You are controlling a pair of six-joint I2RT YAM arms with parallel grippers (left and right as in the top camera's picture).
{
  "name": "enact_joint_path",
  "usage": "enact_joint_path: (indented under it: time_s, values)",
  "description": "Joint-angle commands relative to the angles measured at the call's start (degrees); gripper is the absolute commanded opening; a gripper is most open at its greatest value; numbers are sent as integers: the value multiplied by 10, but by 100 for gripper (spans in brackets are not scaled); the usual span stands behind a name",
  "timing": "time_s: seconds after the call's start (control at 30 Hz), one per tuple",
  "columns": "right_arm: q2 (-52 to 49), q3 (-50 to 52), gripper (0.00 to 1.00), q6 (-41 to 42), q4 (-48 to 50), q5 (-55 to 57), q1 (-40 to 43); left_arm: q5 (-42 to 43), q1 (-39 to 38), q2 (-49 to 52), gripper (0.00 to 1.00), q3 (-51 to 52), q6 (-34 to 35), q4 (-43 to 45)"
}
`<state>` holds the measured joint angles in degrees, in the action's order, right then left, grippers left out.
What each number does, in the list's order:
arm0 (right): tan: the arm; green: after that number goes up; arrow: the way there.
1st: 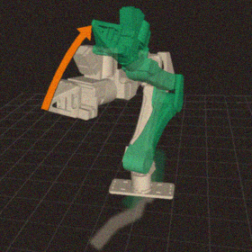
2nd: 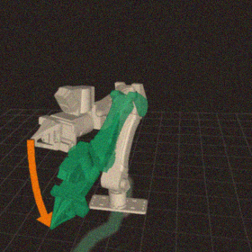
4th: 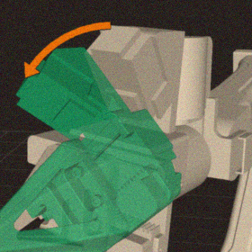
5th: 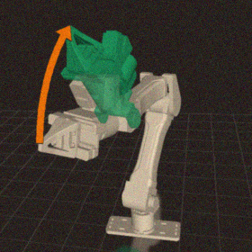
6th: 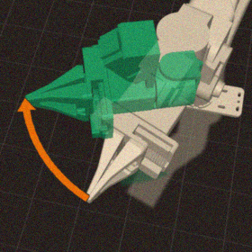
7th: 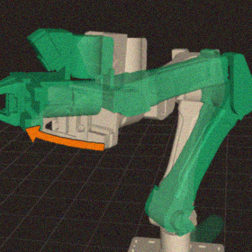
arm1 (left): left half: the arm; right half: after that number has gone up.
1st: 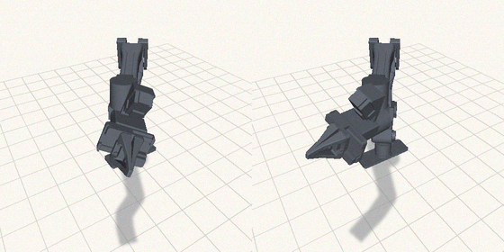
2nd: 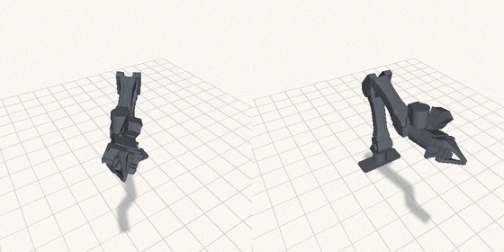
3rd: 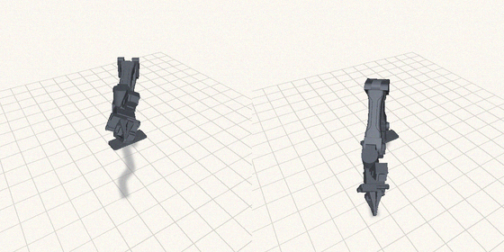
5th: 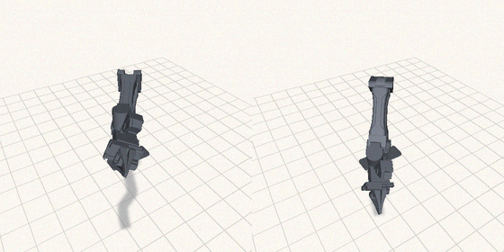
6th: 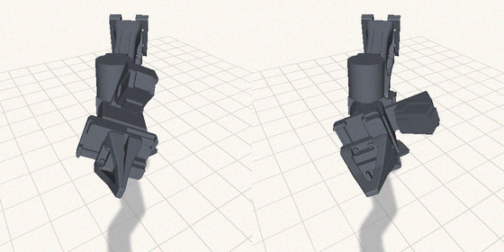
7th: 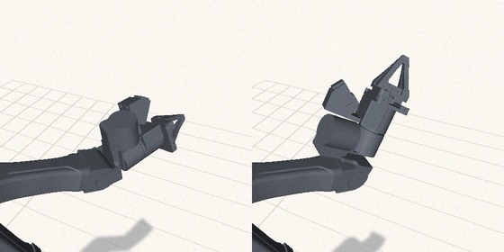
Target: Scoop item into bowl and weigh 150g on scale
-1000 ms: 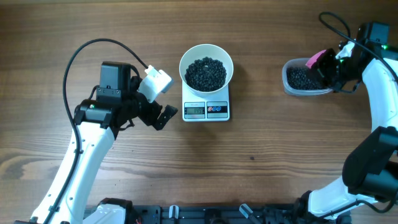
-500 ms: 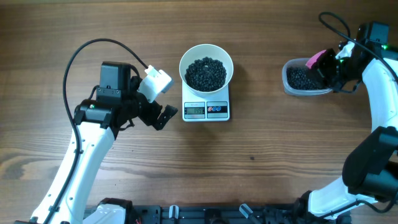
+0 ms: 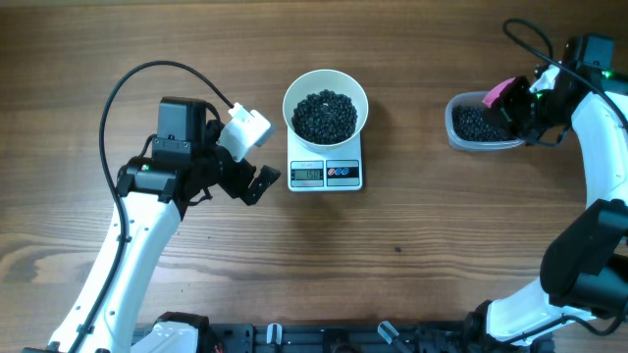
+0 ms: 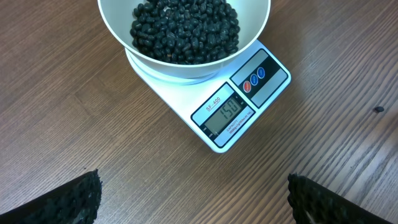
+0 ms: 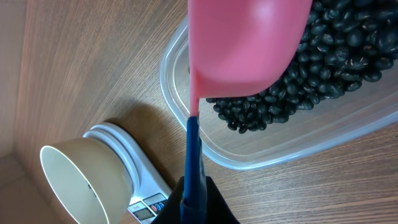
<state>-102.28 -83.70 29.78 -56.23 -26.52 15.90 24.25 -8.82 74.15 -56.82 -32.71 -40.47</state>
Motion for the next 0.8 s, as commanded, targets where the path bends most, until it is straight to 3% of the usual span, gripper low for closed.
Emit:
enact_joint_path:
  time_s: [0.0, 0.77]
  values:
    - [12, 6, 4, 2, 7, -3, 0, 3, 3, -2, 100, 4, 2, 2]
    - [12, 6, 4, 2, 38, -1, 0, 3, 3, -2, 100, 3, 2, 2]
